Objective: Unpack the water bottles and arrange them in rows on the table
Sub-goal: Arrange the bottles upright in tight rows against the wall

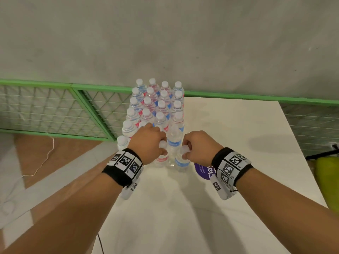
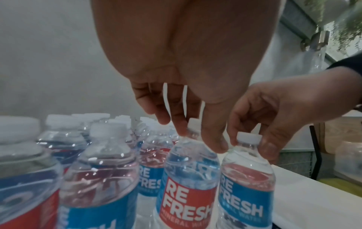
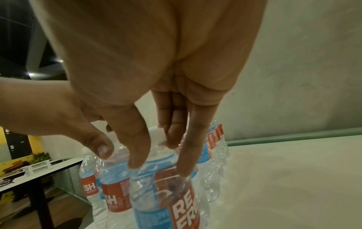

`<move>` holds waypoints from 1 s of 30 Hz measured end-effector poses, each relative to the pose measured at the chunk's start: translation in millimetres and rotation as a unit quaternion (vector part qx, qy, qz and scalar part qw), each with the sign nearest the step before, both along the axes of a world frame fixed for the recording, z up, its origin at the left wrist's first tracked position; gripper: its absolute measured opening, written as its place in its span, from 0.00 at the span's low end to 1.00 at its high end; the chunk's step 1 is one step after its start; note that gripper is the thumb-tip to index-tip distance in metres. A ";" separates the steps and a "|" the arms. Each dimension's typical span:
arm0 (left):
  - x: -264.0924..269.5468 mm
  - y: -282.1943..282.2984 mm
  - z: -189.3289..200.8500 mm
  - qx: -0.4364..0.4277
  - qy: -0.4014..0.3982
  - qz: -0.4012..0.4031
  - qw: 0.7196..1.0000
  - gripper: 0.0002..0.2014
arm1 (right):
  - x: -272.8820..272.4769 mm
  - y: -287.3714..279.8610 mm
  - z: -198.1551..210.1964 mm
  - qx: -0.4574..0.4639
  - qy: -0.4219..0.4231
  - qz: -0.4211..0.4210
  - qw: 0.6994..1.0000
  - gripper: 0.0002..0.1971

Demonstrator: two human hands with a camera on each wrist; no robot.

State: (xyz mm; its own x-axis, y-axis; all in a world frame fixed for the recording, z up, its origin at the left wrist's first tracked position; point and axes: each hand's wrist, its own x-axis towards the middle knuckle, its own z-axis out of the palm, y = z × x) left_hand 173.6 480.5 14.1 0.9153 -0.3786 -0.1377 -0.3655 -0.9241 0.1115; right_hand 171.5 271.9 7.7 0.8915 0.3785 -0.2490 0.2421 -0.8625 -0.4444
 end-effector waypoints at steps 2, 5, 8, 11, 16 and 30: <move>1.1 5.3 -4.6 0.007 -0.003 0.006 1.000 0.18 | 1.6 7.5 -2.2 0.003 -0.007 -0.002 1.000 0.14; 1.9 12.1 -11.3 0.011 -0.006 0.015 1.000 0.18 | 3.7 15.4 -3.6 0.012 -0.008 -0.007 1.000 0.12; 2.4 18.9 -16.0 0.001 -0.009 0.038 0.999 0.18 | 7.1 22.4 -3.7 0.020 -0.012 -0.007 1.000 0.10; 1.9 21.0 -17.7 -0.011 -0.009 0.049 0.999 0.18 | 10.9 28.7 -4.9 0.024 -0.023 -0.017 0.999 0.12; 1.1 23.0 -20.0 -0.032 0.001 0.054 0.998 0.19 | 13.6 34.1 -7.2 0.007 -0.023 -0.027 0.999 0.15; 4.9 26.0 -16.5 -0.049 0.022 0.018 0.998 0.17 | 18.1 37.5 4.8 -0.060 -0.015 0.049 0.997 0.16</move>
State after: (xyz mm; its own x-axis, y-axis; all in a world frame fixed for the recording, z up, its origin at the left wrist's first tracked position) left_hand 178.5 506.5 -2.4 0.9226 -0.3588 -0.1417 -0.3245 -0.9204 0.2179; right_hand 189.6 309.5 12.5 0.8592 0.4333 -0.2719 0.3396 -0.8807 -0.3302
